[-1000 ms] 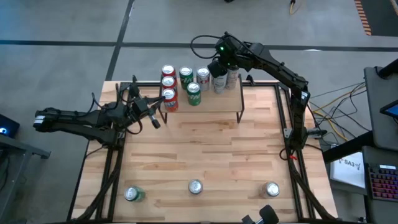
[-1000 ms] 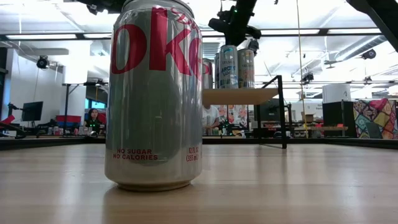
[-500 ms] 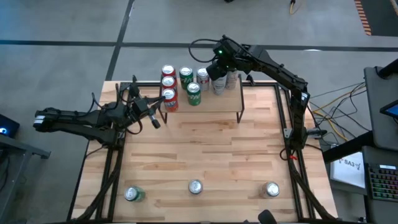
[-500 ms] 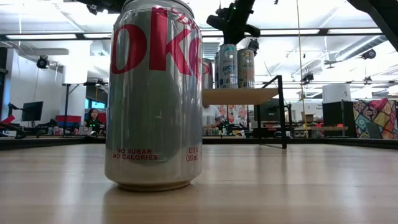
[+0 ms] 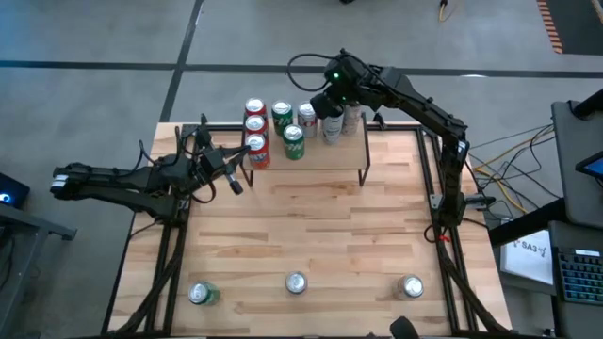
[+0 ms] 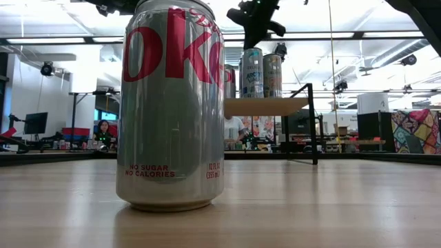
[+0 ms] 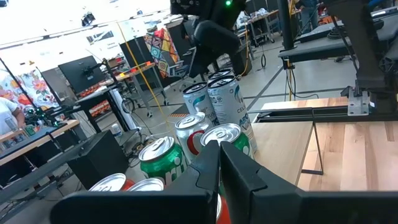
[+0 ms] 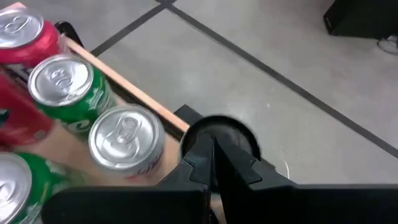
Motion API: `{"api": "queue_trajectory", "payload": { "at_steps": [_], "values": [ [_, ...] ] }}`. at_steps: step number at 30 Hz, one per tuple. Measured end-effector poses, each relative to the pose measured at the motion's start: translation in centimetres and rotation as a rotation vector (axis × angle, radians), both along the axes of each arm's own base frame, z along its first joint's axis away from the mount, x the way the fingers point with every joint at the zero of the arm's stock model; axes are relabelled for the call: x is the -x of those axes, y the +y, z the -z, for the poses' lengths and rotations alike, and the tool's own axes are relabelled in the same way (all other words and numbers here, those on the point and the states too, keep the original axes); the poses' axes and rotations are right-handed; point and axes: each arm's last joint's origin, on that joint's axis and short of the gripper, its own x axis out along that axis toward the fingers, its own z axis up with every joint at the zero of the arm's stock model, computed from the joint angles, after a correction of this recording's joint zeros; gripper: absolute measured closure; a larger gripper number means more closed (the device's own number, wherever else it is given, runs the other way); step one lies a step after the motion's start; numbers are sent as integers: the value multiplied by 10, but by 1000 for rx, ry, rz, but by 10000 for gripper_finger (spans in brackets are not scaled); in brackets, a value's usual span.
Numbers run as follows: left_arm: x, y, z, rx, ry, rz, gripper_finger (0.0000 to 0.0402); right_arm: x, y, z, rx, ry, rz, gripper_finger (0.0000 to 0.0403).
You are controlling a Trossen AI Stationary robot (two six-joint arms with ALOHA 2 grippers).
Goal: Place canned beverage on shelf
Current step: Adjust the white-blue soda can
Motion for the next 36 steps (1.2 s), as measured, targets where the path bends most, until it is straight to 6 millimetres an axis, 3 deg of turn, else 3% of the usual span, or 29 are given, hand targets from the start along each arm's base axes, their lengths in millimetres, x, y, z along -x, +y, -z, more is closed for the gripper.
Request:
{"api": "queue_trajectory", "payload": {
  "at_steps": [12, 36],
  "values": [
    [0, 0, 0, 0, 5, 0, 402, -15, -11, 19, 4, 45, -18, 394],
    [0, 0, 1, -1, 8, 0, 402, -12, -1, 17, -20, 65, -34, 394]
  ]
}}
